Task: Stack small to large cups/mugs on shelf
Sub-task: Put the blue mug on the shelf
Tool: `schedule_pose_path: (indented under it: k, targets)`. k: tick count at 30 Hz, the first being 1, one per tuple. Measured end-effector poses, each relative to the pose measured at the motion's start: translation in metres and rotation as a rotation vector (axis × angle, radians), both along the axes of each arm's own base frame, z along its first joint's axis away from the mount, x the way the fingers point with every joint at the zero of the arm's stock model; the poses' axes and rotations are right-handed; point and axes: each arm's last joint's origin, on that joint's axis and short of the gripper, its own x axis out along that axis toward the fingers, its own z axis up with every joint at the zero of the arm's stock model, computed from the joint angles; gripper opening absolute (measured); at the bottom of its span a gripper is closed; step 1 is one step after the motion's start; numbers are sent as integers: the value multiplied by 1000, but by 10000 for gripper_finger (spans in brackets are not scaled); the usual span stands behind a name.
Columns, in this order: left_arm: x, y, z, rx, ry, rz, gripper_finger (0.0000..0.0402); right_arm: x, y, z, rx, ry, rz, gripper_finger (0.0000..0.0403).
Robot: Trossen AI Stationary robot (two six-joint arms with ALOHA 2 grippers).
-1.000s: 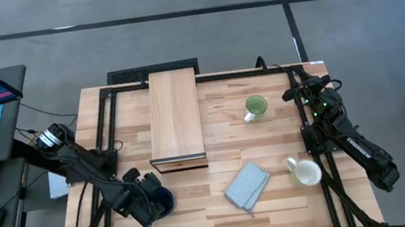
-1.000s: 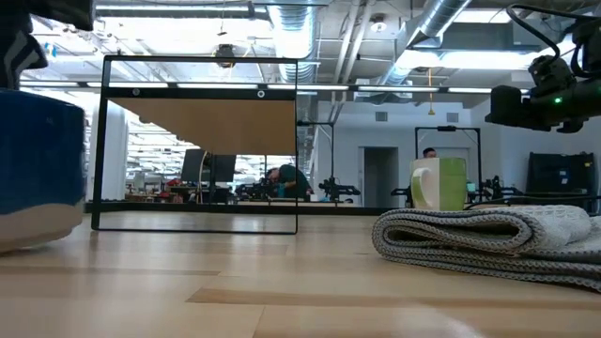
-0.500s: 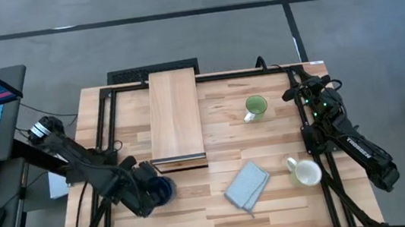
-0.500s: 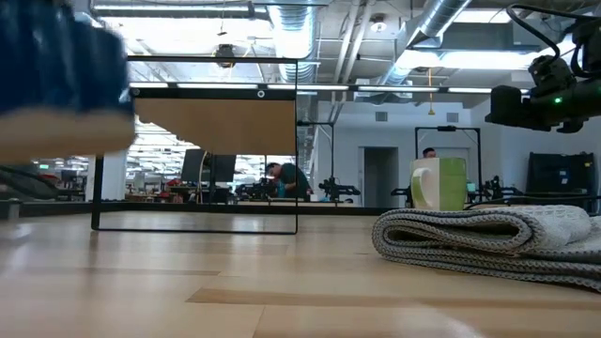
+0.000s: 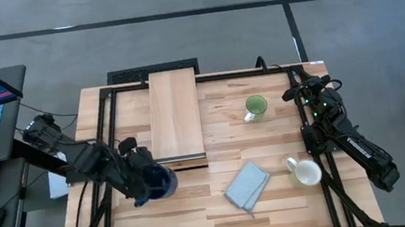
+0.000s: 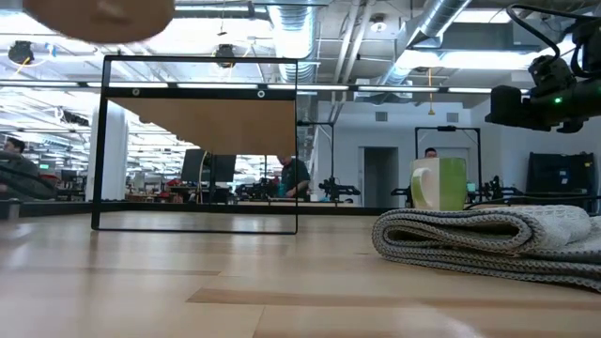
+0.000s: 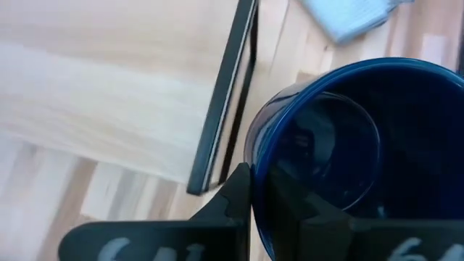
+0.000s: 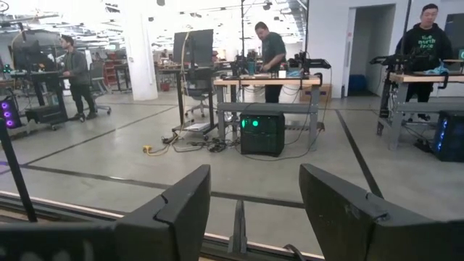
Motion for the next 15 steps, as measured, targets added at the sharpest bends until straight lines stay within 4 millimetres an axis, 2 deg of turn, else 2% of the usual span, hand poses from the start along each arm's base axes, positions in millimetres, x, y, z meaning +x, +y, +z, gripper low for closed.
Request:
schedule_pose_path:
  k: [7,15]
  targets:
    - [1,17,30,75,-31,-91,6,0,0,0,0,0,0,235]
    - [12,66,45,222,28,-113,6,0,0,0,0,0,2,235]
